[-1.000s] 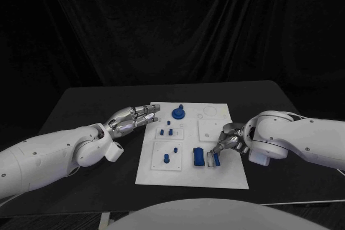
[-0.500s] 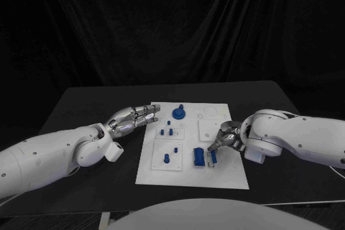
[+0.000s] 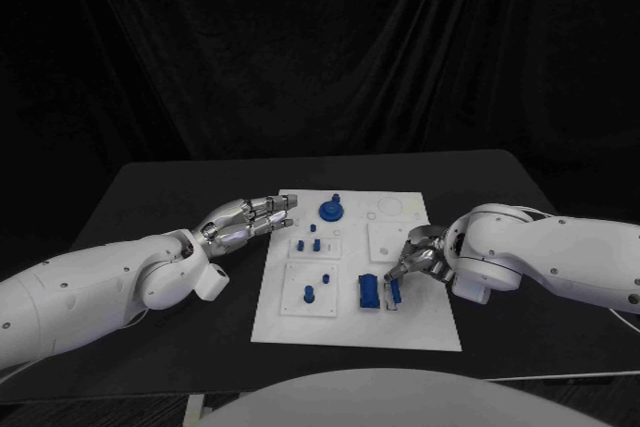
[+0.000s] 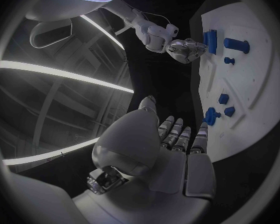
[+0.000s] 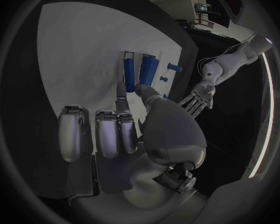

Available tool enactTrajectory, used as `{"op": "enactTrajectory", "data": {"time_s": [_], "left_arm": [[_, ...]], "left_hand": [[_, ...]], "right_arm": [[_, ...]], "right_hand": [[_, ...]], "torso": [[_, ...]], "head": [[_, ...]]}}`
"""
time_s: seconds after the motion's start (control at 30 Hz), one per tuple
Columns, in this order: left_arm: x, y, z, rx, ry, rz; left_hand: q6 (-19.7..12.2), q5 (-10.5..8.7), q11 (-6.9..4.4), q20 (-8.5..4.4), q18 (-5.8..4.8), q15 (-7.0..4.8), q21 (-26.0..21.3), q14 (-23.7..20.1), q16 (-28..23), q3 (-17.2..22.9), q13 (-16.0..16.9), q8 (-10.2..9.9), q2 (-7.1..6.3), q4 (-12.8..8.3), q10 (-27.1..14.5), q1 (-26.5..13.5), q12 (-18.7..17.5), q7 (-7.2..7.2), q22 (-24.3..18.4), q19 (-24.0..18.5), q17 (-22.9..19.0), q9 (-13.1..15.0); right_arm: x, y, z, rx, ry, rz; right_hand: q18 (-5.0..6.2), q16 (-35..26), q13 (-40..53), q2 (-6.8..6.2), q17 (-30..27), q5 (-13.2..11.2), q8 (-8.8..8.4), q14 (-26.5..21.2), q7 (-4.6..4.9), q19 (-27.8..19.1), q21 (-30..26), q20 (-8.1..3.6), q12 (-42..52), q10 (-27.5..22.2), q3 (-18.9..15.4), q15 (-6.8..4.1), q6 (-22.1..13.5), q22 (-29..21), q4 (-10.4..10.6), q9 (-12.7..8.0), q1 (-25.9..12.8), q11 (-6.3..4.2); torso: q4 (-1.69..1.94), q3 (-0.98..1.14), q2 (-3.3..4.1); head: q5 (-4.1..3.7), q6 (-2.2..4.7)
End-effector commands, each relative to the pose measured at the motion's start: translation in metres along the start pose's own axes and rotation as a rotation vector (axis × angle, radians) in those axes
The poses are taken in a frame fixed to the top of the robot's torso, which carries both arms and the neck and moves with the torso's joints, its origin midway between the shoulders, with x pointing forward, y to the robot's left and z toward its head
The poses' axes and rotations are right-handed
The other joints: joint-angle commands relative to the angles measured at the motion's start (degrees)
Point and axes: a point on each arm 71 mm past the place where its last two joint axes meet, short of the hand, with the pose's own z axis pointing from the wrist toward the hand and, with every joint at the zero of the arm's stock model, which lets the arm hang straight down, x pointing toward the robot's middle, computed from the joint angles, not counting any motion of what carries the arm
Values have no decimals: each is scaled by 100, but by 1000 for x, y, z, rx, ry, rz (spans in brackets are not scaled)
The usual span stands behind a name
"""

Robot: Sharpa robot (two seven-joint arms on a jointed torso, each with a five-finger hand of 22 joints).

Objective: Assemble the parts on the task board

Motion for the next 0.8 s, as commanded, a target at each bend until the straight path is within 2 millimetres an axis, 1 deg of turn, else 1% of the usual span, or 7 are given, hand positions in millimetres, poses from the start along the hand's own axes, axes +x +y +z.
{"op": "enactTrajectory", "data": {"time_s": [0.03, 0.37, 0.67, 0.8], "left_arm": [[2, -1, 1, 12, 8, -15], [2, 0, 1, 9, 11, -17], [2, 0, 1, 7, 15, -19], [2, 0, 1, 5, 16, -20]], "left_hand": [[14, 36, -10, 29, -61, 55, 25, -3, 28, 27, 9, 14, 3, 8, 45, 64, 21, 344, 7, 20, 9, 5], [10, 38, -7, 29, -63, 57, 26, -3, 30, 29, 9, 13, 0, 7, 47, 67, 20, 344, 7, 20, 10, 5], [5, 40, -6, 29, -64, 58, 26, -3, 30, 31, 8, 12, -1, 6, 47, 70, 15, 345, 7, 20, 10, 4], [4, 41, -5, 29, -65, 60, 26, -3, 31, 33, 8, 12, -1, 5, 48, 72, 16, 345, 7, 21, 10, 4]], "right_arm": [[2, -1, 0, 12, 1, -3], [8, -1, 2, 13, 8, -9], [13, -5, 3, 20, 17, -8], [15, -5, 4, 21, 18, -6]], "right_hand": [[42, -38, 1509, 13, 647, -55, 21, 428, -5, 302, -23, -15, 15, 605, 43, -40, -27, 1265, 3, 11, -53, -42], [53, -57, 1509, 16, 603, -88, 18, 419, -1, 284, -65, -15, 15, 605, 47, -40, -38, 1251, 1, 11, -65, -40], [59, -73, 1509, 30, 570, -133, 8, 411, 10, 274, -92, -12, 15, 605, 55, -35, -64, 1242, 10, 5, -103, -32], [62, -79, 1509, 36, 560, -153, 1, 408, 17, 268, -106, -9, 15, 605, 55, -30, -78, 1237, 25, -1, -139, -26]], "torso": [[-3, 0, 0], [1, 0, -1], [-2, -1, -1], [-2, -7, -2]], "head": [[12, 0], [13, 0], [45, 0], [33, 0]]}}
